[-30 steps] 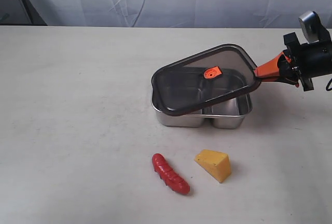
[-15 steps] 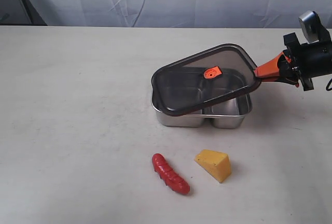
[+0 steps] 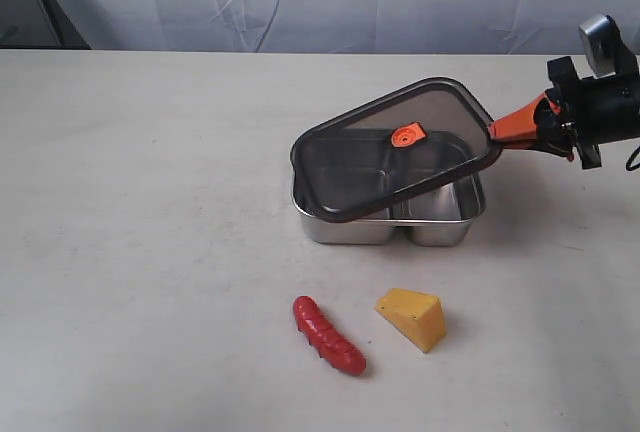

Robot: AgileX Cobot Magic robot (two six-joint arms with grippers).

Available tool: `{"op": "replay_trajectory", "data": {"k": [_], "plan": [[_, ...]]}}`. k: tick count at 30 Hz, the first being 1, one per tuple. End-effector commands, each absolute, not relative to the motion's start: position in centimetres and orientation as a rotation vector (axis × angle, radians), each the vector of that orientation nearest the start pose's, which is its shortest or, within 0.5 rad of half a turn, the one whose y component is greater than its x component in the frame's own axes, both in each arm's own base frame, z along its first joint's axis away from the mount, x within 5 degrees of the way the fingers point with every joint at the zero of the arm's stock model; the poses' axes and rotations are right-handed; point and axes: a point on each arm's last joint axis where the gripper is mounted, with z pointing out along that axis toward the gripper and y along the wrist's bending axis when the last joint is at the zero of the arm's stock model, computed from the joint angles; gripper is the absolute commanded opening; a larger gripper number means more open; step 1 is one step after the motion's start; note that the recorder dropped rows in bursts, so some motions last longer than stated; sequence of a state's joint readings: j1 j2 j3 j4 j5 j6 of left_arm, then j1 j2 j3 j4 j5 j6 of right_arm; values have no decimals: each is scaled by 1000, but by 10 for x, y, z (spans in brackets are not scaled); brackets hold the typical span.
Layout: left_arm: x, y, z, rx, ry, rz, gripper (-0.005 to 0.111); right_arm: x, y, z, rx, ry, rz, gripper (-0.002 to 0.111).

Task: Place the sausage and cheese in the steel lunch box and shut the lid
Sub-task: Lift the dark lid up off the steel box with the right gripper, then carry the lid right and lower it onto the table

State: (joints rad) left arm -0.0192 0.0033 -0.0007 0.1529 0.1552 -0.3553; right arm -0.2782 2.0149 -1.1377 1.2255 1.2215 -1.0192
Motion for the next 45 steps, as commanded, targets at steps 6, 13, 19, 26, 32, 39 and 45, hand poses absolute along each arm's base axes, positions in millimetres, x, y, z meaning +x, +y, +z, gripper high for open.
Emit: {"op": "replay_trajectory", "data": {"k": [6, 13, 19, 26, 32, 39, 45], "plan": [[56, 1, 200, -169, 1621, -165, 0, 358, -17, 178, -20, 2383, 1399, -1], [56, 1, 200, -169, 1621, -165, 0, 358, -16, 191, -20, 2339, 1392, -1], [56, 1, 200, -169, 1621, -165, 0, 361, -17, 221, -61, 2253, 1351, -1], [56, 1, 200, -169, 1621, -165, 0, 362, -17, 279, -198, 2132, 1232, -1], [56, 1, 200, -169, 1621, -165, 0, 357, -6, 318, -341, 2071, 1142, -1], [56, 1, 200, -169, 1621, -165, 0, 353, 48, 327, -619, 2128, 988, -1], [56, 1, 200, -169, 1621, -165, 0, 353, 80, 336, -687, 2088, 767, -1]]}}
